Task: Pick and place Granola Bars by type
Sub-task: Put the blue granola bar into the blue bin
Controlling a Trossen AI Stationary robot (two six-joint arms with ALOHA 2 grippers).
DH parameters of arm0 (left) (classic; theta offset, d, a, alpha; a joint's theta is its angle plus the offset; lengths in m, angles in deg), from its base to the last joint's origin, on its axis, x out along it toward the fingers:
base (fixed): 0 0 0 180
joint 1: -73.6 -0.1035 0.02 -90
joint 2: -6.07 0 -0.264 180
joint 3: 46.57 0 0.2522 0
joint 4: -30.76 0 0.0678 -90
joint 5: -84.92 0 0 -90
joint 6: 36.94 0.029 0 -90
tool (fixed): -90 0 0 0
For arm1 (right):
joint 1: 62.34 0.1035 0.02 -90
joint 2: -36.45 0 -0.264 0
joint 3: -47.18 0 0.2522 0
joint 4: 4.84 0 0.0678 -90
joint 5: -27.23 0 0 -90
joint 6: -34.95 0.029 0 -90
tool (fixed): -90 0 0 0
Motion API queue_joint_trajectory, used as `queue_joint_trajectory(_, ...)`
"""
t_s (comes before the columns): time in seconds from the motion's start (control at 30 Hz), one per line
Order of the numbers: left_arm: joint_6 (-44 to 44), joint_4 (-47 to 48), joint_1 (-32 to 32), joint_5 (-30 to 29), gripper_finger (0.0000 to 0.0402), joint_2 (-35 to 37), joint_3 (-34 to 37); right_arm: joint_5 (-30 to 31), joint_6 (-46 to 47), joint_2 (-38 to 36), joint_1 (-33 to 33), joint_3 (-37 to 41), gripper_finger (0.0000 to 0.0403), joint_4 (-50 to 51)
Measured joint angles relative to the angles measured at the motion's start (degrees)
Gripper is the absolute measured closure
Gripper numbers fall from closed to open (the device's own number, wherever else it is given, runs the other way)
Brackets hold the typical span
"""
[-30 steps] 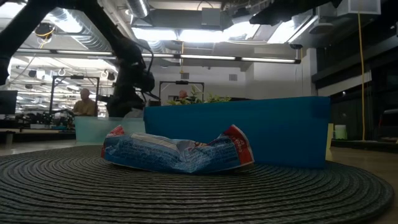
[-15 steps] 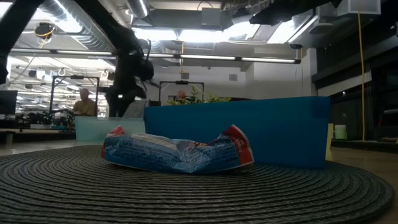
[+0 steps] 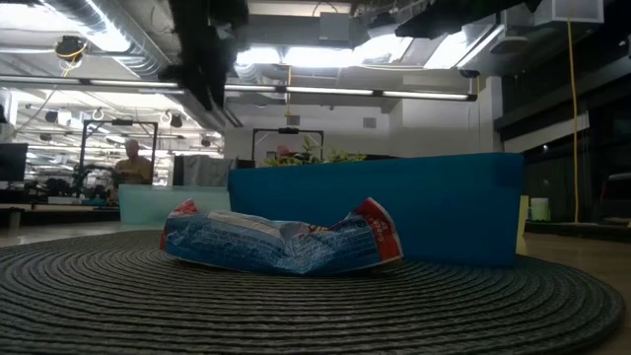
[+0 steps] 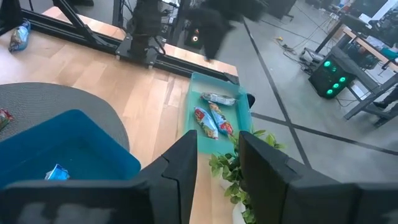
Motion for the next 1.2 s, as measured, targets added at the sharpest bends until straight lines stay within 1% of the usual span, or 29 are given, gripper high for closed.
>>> queue_joint_trajectory(0.17, -15.98, 4.62, 14.73, -0.18, 0.0281, 4.02, 0.26, 0.0, 0.0, 0.0, -1.02, 0.0, 0.0282, 0.01)
queue_joint_trajectory(0.3, -27.89, 6.44, 26.34, -1.43, 0.0284, 4.76, 0.28, -0.06, -0.01, 0.0, -2.1, 0.0, 0.0282, 0.03)
queue_joint_trajectory(0.43, -36.41, 7.02, 36.11, -4.71, 0.029, 4.69, 0.33, -0.07, -0.01, 0.0, -2.74, 0.0, 0.0282, 0.04)
queue_joint_trajectory(0.6, -45.03, 6.95, 45.64, -7.09, 0.0296, 4.45, 0.33, -0.15, -0.01, 0.0, -2.95, 0.0, 0.0282, 0.04)
queue_joint_trajectory(0.7, -47.82, 6.97, 50.43, -7.39, 0.0299, 4.44, 0.33, -0.21, -0.01, 0.0, -2.95, 0.0, 0.0282, -0.15)
queue_joint_trajectory(0.93, -47.97, 7.97, 60.69, -7.33, 0.03, 4.44, 0.33, -0.2, 0.13, 0.0, -2.95, 0.0, 0.0282, -1.23)
queue_joint_trajectory(1.0, -47.88, 8.01, 63.73, -6.39, 0.0299, 4.45, 0.33, -0.19, 0.18, 0.0, -2.95, 0.0, 0.0282, -1.18)
queue_joint_trajectory(1.2, -48.55, 8.01, 73.44, -4.81, 0.0298, 4.45, 0.33, -0.09, 0.18, 0.0, -2.95, 0.0, 0.0282, 2.12)
